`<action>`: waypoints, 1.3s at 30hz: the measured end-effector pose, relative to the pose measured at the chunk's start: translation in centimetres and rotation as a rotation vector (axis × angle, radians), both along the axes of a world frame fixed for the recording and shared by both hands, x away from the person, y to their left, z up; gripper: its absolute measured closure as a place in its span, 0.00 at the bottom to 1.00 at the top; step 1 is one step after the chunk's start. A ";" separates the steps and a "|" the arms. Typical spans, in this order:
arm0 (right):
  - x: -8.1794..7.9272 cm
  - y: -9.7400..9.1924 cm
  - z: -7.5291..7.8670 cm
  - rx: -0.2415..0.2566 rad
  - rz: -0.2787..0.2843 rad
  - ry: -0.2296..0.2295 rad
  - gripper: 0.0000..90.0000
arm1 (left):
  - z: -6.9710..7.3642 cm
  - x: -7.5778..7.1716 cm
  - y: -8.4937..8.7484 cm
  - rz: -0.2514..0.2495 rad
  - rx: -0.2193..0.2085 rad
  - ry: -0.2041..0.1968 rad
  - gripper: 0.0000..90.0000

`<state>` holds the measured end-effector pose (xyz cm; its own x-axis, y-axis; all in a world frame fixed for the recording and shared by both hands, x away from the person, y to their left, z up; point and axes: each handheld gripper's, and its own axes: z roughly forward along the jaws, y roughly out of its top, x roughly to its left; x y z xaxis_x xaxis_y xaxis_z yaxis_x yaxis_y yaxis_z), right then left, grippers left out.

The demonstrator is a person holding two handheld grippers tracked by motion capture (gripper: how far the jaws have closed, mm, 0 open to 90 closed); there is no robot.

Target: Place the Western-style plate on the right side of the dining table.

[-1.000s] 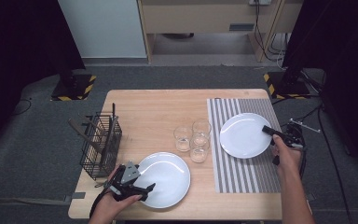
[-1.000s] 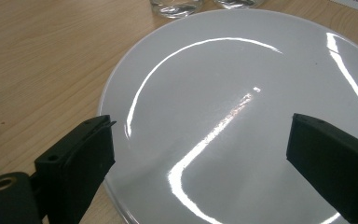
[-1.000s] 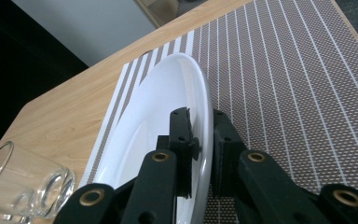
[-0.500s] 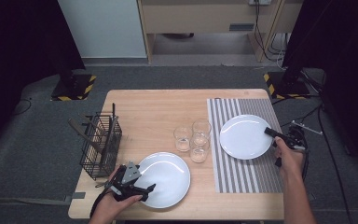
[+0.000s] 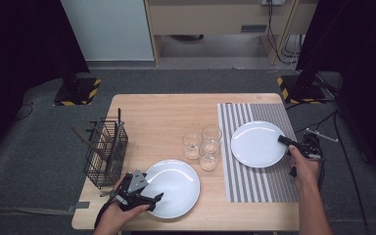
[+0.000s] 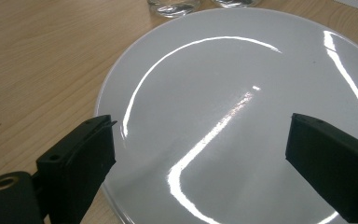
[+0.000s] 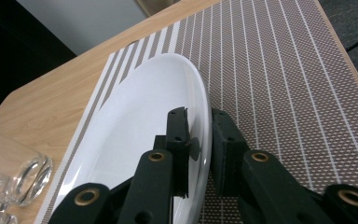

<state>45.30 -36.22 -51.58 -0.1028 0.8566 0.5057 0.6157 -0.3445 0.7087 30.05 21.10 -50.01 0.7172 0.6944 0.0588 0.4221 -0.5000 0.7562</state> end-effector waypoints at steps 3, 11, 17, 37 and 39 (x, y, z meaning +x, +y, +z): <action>0.0 -0.1 -0.2 -0.007 0.003 0.004 0.87 | 0.0 0.0 0.0 -0.002 0.001 0.001 0.08; -0.1 -0.1 -0.4 -0.031 0.005 0.010 0.85 | 0.0 0.0 -0.1 -0.003 0.002 0.002 0.08; -0.2 -0.1 -0.5 -0.048 0.010 0.011 0.84 | 0.0 0.0 -0.1 -0.005 0.004 0.002 0.08; -0.2 0.2 -0.7 -0.104 0.012 0.014 0.81 | 0.0 0.0 -0.1 -0.006 0.005 -0.001 0.08; -0.3 0.1 -0.8 -0.105 0.014 0.018 0.81 | 0.0 0.0 -0.1 -0.006 0.005 -0.001 0.08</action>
